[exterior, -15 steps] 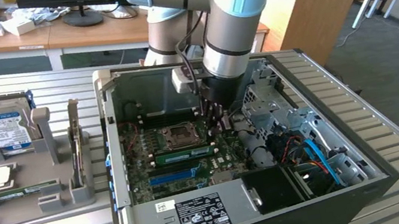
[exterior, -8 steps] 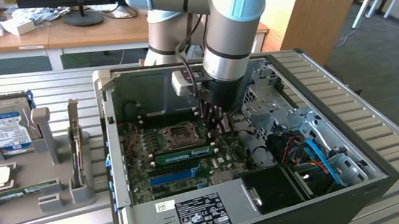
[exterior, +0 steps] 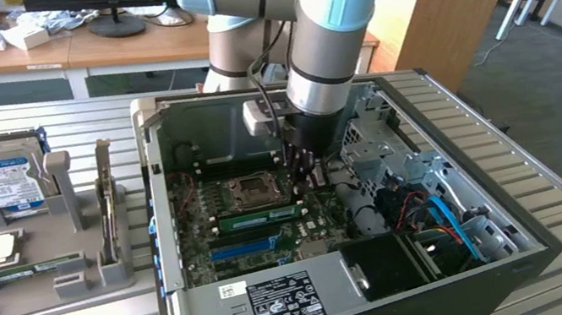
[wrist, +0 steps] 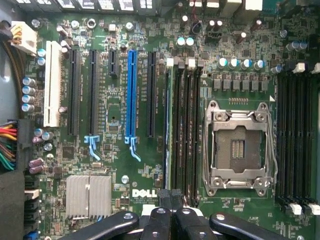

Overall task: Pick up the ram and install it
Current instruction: 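Press down the ram until it locks into place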

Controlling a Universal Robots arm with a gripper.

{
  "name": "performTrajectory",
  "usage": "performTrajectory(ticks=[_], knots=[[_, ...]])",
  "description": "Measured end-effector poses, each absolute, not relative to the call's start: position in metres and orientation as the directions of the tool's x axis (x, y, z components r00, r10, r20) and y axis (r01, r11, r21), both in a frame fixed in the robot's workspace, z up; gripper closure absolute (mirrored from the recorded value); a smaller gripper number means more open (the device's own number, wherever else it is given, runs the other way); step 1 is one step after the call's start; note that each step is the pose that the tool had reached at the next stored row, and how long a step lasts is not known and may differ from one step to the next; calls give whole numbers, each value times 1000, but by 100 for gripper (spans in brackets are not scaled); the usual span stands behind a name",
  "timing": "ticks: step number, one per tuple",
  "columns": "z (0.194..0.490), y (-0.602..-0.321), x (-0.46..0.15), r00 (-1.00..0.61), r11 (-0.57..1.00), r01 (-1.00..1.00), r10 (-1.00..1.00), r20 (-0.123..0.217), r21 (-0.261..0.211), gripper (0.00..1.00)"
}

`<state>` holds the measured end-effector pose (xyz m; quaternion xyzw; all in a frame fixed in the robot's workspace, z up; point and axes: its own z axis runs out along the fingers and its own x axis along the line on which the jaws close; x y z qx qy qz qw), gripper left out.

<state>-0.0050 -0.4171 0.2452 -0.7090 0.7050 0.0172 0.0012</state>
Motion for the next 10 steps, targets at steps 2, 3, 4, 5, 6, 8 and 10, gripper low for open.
performTrajectory(ticks=[2, 3, 4, 5, 6, 8, 10], knots=[[245, -417, -1, 5, -6, -1000, -1000, -27, 23, 90], [245, -417, 0, 5, -6, -1000, -1000, -27, 23, 90], [245, -417, 1, 5, -6, -1000, -1000, -27, 23, 90], [245, -417, 1, 5, -6, -1000, -1000, -27, 23, 90], [245, -417, 1, 5, -6, -1000, -1000, -27, 23, 90], [245, -417, 1, 5, -6, -1000, -1000, -27, 23, 90], [245, -416, 1, 5, -6, -1000, -1000, -27, 23, 90]])
